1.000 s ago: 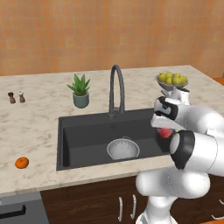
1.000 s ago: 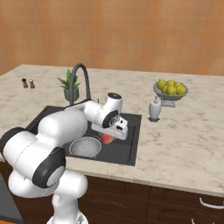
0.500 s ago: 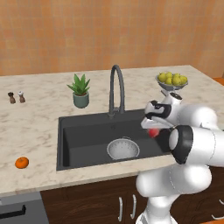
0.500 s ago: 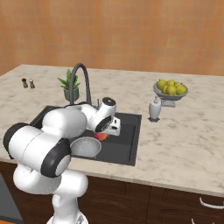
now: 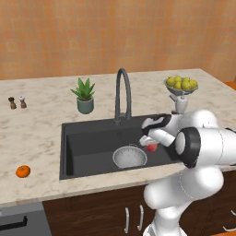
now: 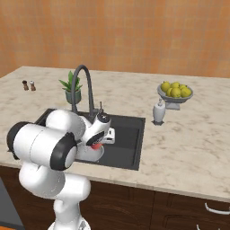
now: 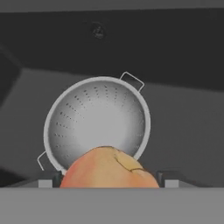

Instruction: Put the colander in the sink, put the peach, orange in the colander, and turn on the sink faucet and pour water over the colander.

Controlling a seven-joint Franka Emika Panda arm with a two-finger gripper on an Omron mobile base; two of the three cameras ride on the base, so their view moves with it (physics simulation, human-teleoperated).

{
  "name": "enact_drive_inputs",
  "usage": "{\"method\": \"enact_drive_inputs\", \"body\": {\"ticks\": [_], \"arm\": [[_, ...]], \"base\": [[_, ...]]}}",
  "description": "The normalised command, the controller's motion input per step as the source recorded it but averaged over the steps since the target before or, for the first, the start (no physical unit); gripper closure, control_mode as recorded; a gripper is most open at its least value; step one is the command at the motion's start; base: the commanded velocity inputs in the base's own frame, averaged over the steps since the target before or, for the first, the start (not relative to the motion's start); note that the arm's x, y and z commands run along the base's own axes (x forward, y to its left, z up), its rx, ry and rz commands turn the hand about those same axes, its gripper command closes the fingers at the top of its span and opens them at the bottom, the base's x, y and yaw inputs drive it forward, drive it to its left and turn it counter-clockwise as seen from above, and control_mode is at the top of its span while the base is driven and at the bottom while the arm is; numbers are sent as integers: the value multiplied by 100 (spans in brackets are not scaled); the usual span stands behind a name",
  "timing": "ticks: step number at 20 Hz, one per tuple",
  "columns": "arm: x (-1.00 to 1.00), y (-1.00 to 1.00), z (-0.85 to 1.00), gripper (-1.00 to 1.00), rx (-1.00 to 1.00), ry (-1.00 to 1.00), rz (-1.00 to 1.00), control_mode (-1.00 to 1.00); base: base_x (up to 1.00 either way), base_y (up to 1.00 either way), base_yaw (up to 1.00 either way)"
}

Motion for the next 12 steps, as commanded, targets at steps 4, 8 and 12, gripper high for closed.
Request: {"method": "enact_drive_inputs", "body": {"ticks": [4,8,12], "arm": [[12,36,-26,100,5,8,7,-100],[26,33,-31,100,1,2,2,-100],[13,29,-39,100,0,0,0,-100]], "base": [[0,0,0],[0,0,0],[0,0,0]]}}
